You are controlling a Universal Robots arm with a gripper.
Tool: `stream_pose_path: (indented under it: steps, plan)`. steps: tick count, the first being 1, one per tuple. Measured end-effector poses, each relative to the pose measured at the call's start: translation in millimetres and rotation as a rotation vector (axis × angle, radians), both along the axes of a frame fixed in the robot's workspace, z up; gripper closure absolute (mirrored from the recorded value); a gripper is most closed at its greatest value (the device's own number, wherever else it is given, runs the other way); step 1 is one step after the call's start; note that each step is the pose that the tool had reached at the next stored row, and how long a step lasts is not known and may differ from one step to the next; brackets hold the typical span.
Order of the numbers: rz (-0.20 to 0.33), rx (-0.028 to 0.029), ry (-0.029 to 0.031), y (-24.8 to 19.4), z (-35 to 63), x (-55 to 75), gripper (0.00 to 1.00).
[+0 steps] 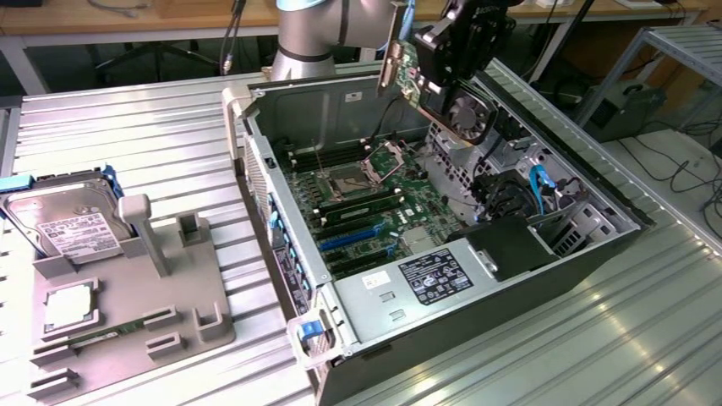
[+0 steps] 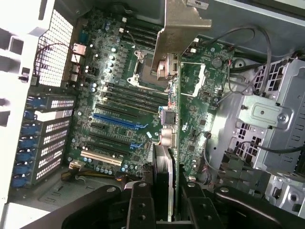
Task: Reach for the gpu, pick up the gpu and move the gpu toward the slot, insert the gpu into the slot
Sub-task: 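Insert the gpu into the slot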
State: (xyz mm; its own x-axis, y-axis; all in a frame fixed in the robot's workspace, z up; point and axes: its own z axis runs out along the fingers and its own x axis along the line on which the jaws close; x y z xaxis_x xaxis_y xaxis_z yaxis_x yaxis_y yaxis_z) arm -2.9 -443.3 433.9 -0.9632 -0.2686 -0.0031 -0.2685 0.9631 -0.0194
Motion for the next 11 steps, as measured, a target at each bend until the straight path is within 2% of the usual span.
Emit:
stream_pose_path:
  steps: [11]
  plan:
    - [0.083, 0.0001, 0.0, -0.2, 0.0, 0.0, 0.72]
